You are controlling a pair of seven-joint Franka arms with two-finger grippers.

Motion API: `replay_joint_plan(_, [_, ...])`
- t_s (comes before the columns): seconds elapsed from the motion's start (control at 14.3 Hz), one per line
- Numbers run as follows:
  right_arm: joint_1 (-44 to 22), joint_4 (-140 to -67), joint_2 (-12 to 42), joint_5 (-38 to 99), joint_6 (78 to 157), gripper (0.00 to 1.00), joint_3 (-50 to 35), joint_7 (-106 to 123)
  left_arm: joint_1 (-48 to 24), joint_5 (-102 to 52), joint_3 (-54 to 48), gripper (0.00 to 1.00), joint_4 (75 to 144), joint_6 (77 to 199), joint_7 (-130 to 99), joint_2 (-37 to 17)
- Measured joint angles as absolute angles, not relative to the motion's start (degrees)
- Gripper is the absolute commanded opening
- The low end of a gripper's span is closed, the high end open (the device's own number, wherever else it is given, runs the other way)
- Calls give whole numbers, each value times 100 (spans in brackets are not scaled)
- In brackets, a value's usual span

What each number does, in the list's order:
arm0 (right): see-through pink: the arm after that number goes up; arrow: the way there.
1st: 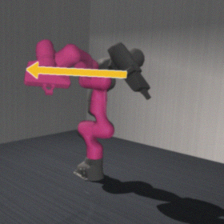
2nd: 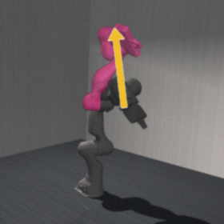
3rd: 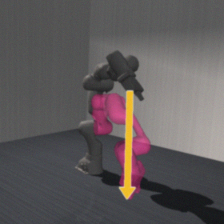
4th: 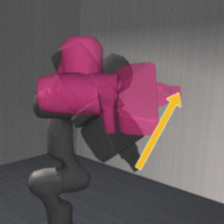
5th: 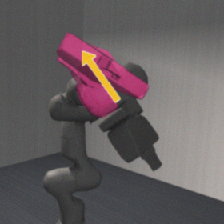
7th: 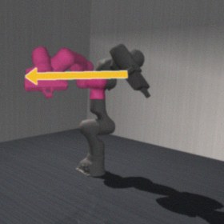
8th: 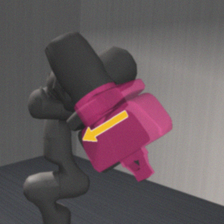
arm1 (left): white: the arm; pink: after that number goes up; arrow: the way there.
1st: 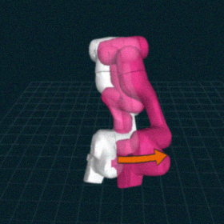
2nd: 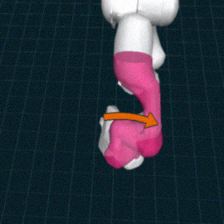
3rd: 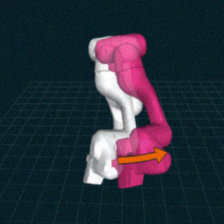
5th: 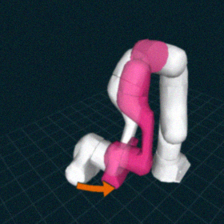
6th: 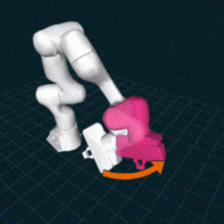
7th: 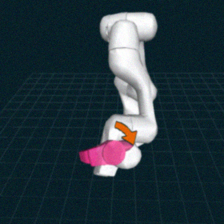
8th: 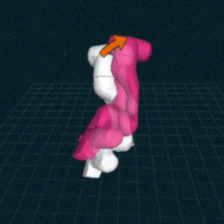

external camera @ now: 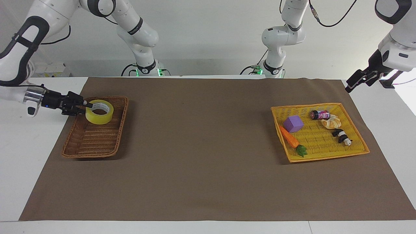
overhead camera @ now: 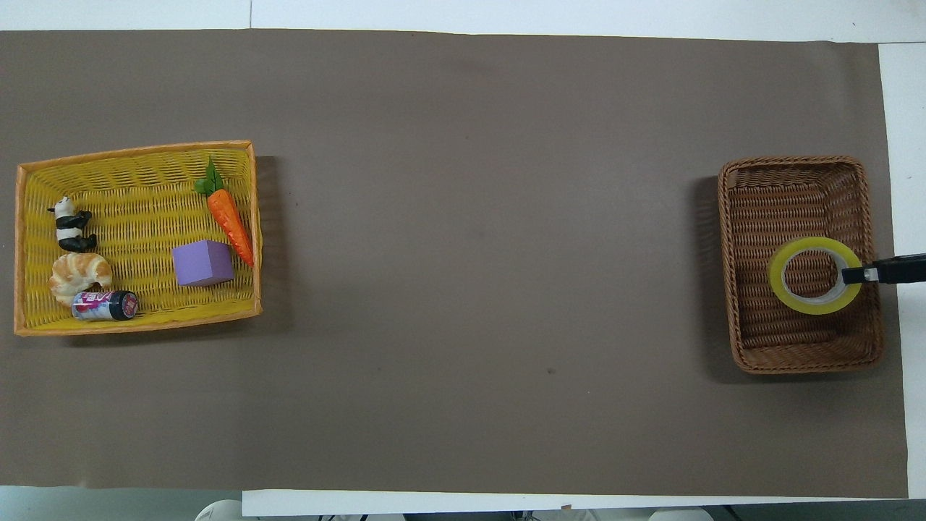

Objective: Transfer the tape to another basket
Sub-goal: 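Carry the tape with the right gripper into the wicker basket, then release the tape in the wicker basket and open the right gripper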

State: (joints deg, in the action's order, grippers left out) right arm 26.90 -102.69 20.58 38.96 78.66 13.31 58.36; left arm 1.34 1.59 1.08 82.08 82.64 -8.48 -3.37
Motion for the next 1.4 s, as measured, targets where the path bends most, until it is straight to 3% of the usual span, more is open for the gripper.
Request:
replay_joint_plan(0.35, [2670,-10351,2410,3630,8385,0,1288,6047,204,63,114,100,8578,8287,-755,-230])
replay_joint_plan(0.42, [2671,-10367,2409,3628,8395,7,1288,6047,204,62,114,100,8720,8297,-752,-166])
replay_joint_plan(0.49, [2669,-10364,2402,3599,8395,43,1286,6047,204,61,114,100,8833,8332,-748,-112])
replay_joint_plan(0.56, [2663,-10361,2387,3538,8395,99,1278,6047,204,61,114,100,8908,8361,-744,-66])
replay_joint_plan(0.98, [2176,-10248,2088,2975,9064,100,1236,5993,203,57,105,100,8967,8442,-741,-10])
replay_joint_plan(1.4, [407,-9808,520,1031,9431,100,1180,4143,199,54,91,100,8971,8442,-741,-10])
